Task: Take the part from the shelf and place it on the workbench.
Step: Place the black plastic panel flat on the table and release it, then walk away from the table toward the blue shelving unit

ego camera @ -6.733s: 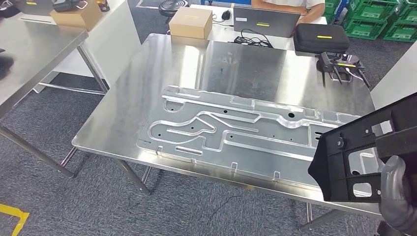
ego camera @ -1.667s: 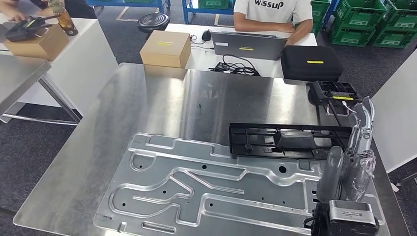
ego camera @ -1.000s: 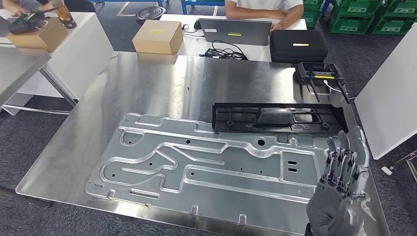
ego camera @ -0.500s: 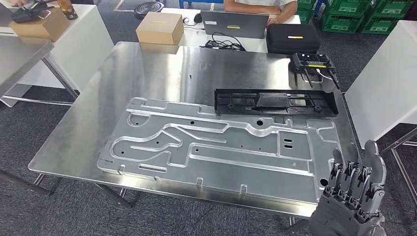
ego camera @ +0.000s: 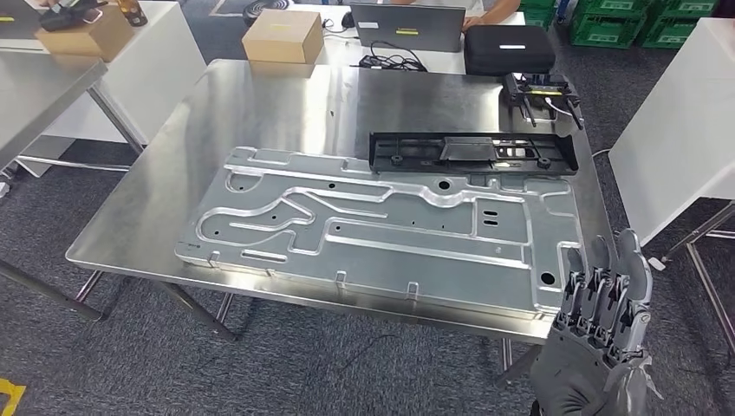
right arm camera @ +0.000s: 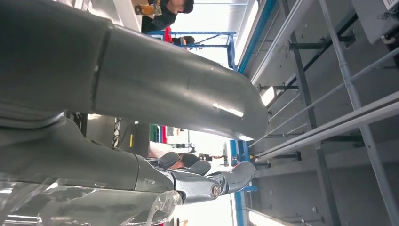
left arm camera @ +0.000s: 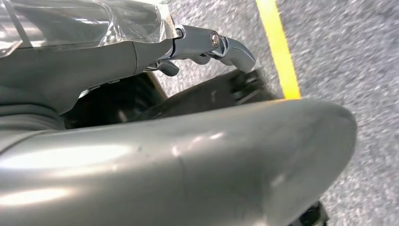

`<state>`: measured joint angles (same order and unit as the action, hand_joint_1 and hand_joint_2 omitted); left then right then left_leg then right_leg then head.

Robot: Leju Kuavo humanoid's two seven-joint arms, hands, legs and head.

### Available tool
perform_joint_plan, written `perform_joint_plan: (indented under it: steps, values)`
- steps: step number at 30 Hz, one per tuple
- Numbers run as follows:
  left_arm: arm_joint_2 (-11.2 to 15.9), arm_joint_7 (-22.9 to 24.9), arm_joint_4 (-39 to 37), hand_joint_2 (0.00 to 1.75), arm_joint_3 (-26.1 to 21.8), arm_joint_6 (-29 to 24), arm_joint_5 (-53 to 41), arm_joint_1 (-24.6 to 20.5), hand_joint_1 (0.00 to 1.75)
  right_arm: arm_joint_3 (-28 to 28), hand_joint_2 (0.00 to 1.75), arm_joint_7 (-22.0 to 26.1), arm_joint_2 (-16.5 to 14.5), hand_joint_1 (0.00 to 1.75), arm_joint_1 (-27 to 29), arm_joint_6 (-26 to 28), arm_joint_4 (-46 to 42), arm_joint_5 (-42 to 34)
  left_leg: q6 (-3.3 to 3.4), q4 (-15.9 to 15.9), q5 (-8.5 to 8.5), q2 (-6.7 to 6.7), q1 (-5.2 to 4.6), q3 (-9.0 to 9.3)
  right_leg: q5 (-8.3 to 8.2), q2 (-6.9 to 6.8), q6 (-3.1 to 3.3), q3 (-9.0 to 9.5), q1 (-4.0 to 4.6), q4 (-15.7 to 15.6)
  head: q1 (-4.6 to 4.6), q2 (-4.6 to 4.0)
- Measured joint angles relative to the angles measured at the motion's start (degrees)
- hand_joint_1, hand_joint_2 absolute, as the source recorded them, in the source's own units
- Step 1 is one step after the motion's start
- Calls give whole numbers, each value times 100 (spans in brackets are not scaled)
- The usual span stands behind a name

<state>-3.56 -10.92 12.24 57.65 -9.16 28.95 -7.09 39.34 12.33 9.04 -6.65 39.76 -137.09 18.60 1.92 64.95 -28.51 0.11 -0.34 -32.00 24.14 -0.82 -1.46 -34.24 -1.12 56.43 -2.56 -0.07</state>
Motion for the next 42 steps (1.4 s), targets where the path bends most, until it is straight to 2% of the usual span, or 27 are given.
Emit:
perform_joint_plan:
  steps: [1, 3, 6, 8, 10, 11, 12, 13, 15, 17, 18, 21, 23, 25, 26, 27, 28, 29, 31, 33, 35, 36, 37, 38, 40, 41, 42]
  values:
    - [-1, -3, 0, 0, -2, 4, -1, 2, 0, 3, 0, -2, -3, 0, -10, 0, 2, 5, 46, -496, 37, -10, -18, 324, -46, 6, -20, -43, 4, -2, 0, 0]
    - [-5, -13, 0, 0, -4, 1, -6, 1, 0, 10, 0, -17, -7, 0, -28, 0, 10, 40, 107, -1096, -21, -24, -62, 671, -132, 7, -80, -75, -6, -28, -1, 0]
    - [-15, -13, 0, 0, -5, -19, -10, 17, 0, 20, 0, -105, -13, 0, -51, 0, 35, 178, 189, -1238, 83, -31, -87, 630, -195, 8, -189, -113, -31, -37, -1, -1]
    - [-16, -8, 0, 0, -7, -39, -7, 20, 0, 22, 0, -158, -14, 0, -50, 0, 51, 269, 264, -1281, 218, -46, -76, 546, 115, 26, -219, -276, -24, 323, 0, -1]
    - [-22, -7, 0, 0, -8, -52, -7, 26, 0, 27, 0, -199, -14, 0, -49, 0, 70, 330, 313, -1275, 320, -71, -96, 424, 637, 45, -218, -545, -11, 1116, 3, 0]
    - [-26, -7, 0, 0, -8, -55, -9, 35, 0, 32, 0, -227, -14, 0, -48, 0, 83, 363, 320, -1271, 369, -90, -111, 363, 813, 51, -217, -626, -5, 1458, 3, 0]
    - [-28, -4, 0, 0, -8, -58, -11, 43, 0, 39, 0, -259, -14, 0, -50, 0, 96, 399, 324, -1266, 414, -116, -124, 308, 884, 57, -210, -611, 2, 1619, 2, 0]
    - [-29, -2, 0, 0, -8, -61, -13, 49, 0, 46, 0, -286, -14, 0, -50, 0, 107, 433, 321, -1260, 453, -151, -135, 267, 840, 68, -198, -467, 7, 1531, 2, 0]
    - [-32, 2, 0, 0, -8, -65, -14, 50, 0, 56, 0, -322, -14, 0, -51, 0, 124, 468, 306, -1232, 507, -237, -146, 213, 562, 191, -145, 118, 17, 736, 3, 0]
    - [-41, 6, 0, 0, -8, -68, -11, 36, 0, 64, 0, -337, -14, 0, -61, 0, 134, 474, 275, -1172, 541, -314, -166, 147, 387, 413, -84, 590, 24, -35, 3, -1]
    - [-45, 10, 0, 0, -8, -69, -10, 31, 0, 69, 0, -341, -14, 0, -66, 0, 137, 474, 250, -1149, 561, -354, -163, 111, 367, 478, -59, 681, 32, -207, 2, -1]
    - [-42, 16, -1, 0, -8, -71, -8, 34, 0, 86, 0, -354, -14, 0, -84, 0, 142, 469, 150, -1096, 600, -460, -157, 15, 314, 325, 5, 669, 11, -261, 2, -1]
    - [-35, 16, -1, 0, -8, -73, -8, 39, 0, 91, 0, -362, -17, 0, -94, 0, 149, 467, 58, -737, 366, -329, -151, -163, 264, 182, 50, 652, -57, -286, -1, -1]
    - [-35, 17, 0, 0, -9, -83, -7, 36, 0, 103, 0, -366, -22, 0, -102, 0, 156, 466, -60, 63, -55, -161, -58, -513, 242, 39, 63, 622, -90, -286, -8, -1]
    - [-31, 17, 0, 0, -9, -90, -7, 31, 0, 111, 0, -369, -24, 0, -104, 0, 161, 463, -115, 442, -202, -133, 2, -672, 234, -37, 54, 605, -100, -286, -9, -1]
    - [-26, 19, -1, 0, -10, -98, -6, 27, 0, 122, 0, -373, -25, 0, -107, 0, 167, 458, -166, 646, -254, -119, 55, -746, 225, -112, 40, 591, -107, -285, -9, -1]
    - [-19, 29, -1, 0, -11, -106, -7, 27, 0, 132, 0, -377, -25, 0, -112, 0, 175, 441, -209, 608, -199, -103, 96, -695, 216, -184, 24, 582, -115, -284, -10, -1]
    - [-10, 49, -2, 0, -11, -109, -9, 30, 0, 141, 0, -380, -25, 0, -122, 0, 182, 421, -242, 316, -52, -68, 125, -519, 210, -250, 7, 579, -124, -284, -10, -1]
    - [-2, 125, -2, 0, -11, -126, -35, 32, 0, 160, 0, -375, -25, 0, -157, 0, 190, 372, -269, -616, 288, 133, 128, 6, 204, -365, -46, 583, -124, -284, -11, -1]
    - [-8, 193, -1, 0, -10, -144, -69, 24, 0, 175, 0, -366, -24, 0, -194, 0, 192, 351, -200, -1151, 430, 282, 87, 262, 198, -451, -127, 579, -98, -284, -7, -1]
    - [-15, 219, 0, 0, -10, -151, -88, 28, 0, 191, 0, -358, -25, 0, -225, 0, 197, 346, -86, -1179, 440, 224, 45, 216, 181, -532, -209, 579, -87, -297, -3, 0]
    - [-16, 225, 0, 0, -10, -154, -93, 34, 0, 197, 0, -355, -25, 0, -236, 0, 199, 345, -33, -1185, 461, 177, 48, 203, 195, -519, -248, 579, -99, -289, -4, 0]
    - [-16, 226, 0, 0, -10, -157, -95, 37, 0, 203, 0, -355, -25, 0, -243, 0, 201, 343, 19, -1197, 486, 126, 50, 197, 267, -430, -274, 552, -113, -217, -3, 0]
    - [-16, 226, 0, 0, -10, -159, -95, 36, 0, 209, 0, -354, -25, 0, -245, 0, 202, 343, 74, -1212, 513, 80, 55, 195, 410, -300, -284, 475, -122, -29, 0, 0]
    - [-21, 227, 0, 0, -10, -154, -97, 33, 0, 222, 0, -355, -22, 0, -244, 0, 207, 336, 153, -1218, 547, -13, 35, 174, 852, -25, -256, 140, -104, 734, 3, 0]
    - [-25, 227, 0, 0, -10, -147, -99, 32, 0, 227, 0, -356, -22, 0, -242, 0, 210, 329, 180, -1217, 560, -70, 16, 156, 1041, 27, -236, -60, -85, 1173, 3, 0]
    - [-29, 227, 0, 0, -10, -139, -102, 34, 0, 231, 0, -358, -21, 0, -241, 0, 214, 320, 194, -1216, 571, -142, 0, 141, 1133, 50, -218, -202, -64, 1478, 2, 0]
